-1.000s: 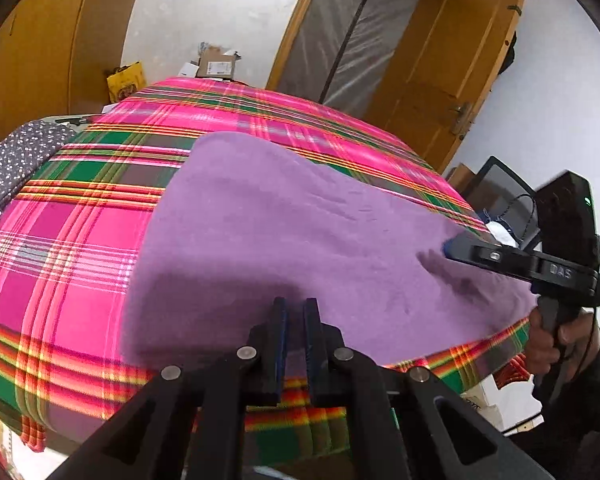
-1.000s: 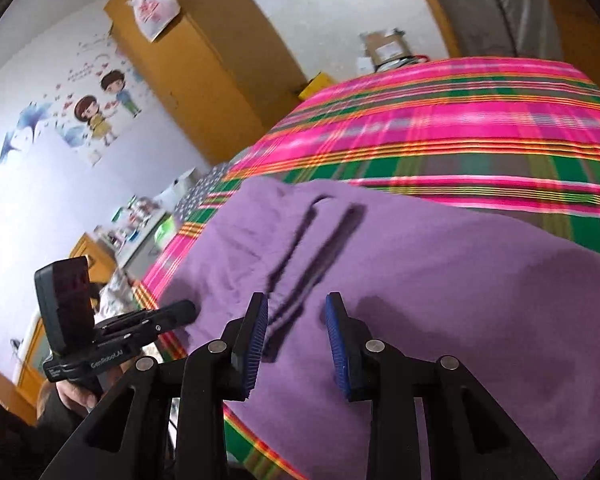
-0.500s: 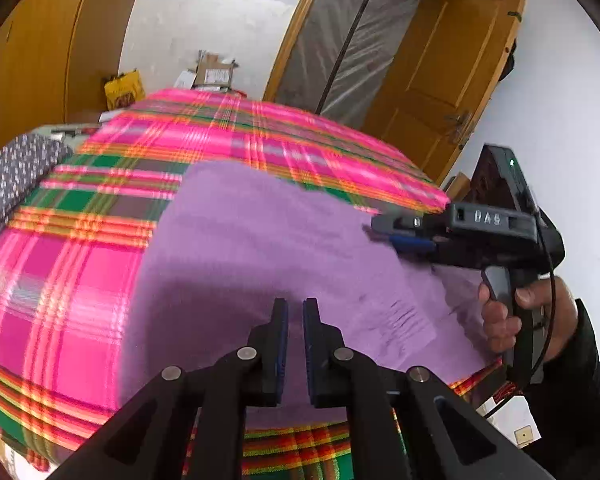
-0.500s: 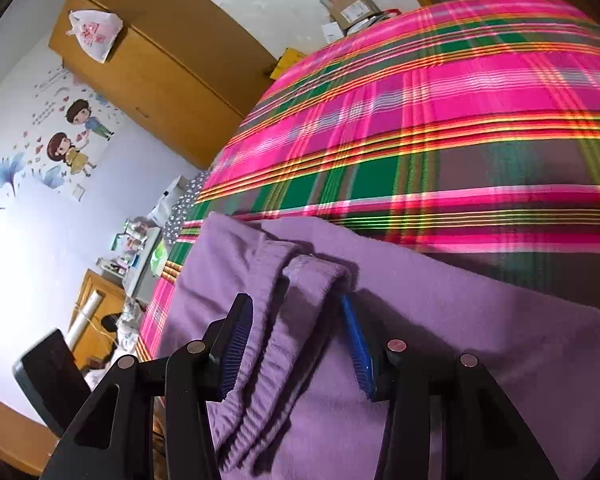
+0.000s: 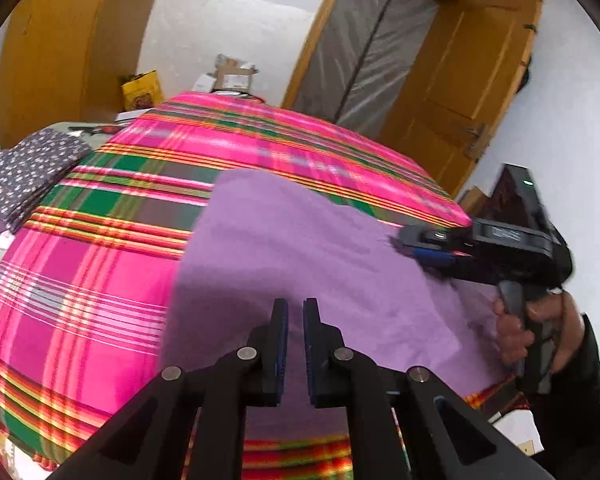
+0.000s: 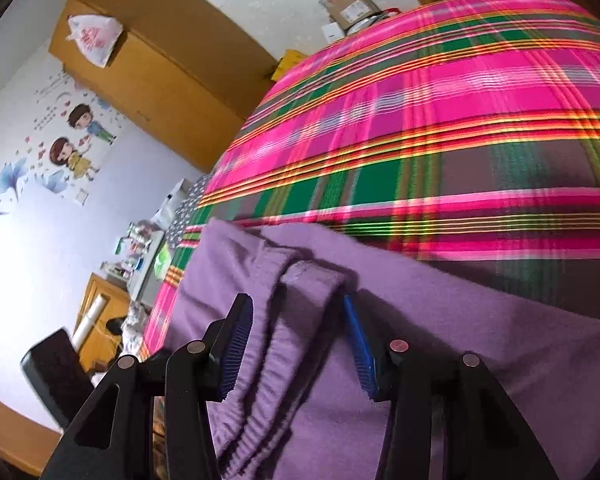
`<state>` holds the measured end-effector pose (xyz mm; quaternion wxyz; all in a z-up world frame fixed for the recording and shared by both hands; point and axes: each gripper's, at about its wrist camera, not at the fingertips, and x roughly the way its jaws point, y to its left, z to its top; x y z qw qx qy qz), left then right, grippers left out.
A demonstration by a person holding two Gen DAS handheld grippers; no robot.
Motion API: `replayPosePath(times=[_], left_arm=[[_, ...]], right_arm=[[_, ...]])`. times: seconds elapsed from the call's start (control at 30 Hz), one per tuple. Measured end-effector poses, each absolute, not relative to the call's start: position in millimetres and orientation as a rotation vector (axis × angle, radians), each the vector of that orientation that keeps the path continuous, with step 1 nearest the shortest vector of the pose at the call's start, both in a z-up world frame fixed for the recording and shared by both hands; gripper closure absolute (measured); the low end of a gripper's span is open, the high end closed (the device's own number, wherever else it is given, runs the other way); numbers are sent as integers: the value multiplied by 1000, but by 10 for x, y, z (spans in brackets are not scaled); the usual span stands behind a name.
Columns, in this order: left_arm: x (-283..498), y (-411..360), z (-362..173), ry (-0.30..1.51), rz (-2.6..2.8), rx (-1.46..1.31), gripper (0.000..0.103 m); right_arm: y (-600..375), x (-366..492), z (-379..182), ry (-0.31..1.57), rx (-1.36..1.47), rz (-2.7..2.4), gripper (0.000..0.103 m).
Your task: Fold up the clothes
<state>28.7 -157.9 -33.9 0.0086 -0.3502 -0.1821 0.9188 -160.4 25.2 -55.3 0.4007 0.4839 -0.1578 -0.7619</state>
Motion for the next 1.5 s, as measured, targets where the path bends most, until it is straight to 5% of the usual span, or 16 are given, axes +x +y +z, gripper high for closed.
replayPosePath(times=[0.07,0.2,0.3,0.6,0.83,1.0,1.1,1.43,1.5], left_arm=[[263,-1593,-385,-579,2863,-1122,96],[277,-1548,-416,-564,2868,-1120,96],[285,-1537,-434,-581,2867,-1114,96],[304,-1505,-443,-562,2857,-1105,96],[327,-1537,-363,-565,2864,-1098,96],[387,-1674,-316,-593,2922,-1071,96],[409,-1764,-327,-619,2944,-1081,96],[454,-1847,-393,-640,2951,-1128,96],[445,-1856,-434,-648,2942,-1141,96]], right_arm=[[236,-1585,-555,-373,1216,-1935,55],[268,-1611,-582,-376,1211,-1948,82],[326,-1630,-590,-411,1207,-1953,90],[487,-1567,-592,-449,1197,-1967,100],[641,-1581,-518,-403,1202,-2035,92],[520,-1636,-210,-301,1105,-2059,67],[257,-1691,-99,-167,1079,-2013,60],[-306,-1872,-464,40,1187,-1890,60],[-308,-1830,-501,73,1164,-1881,75]])
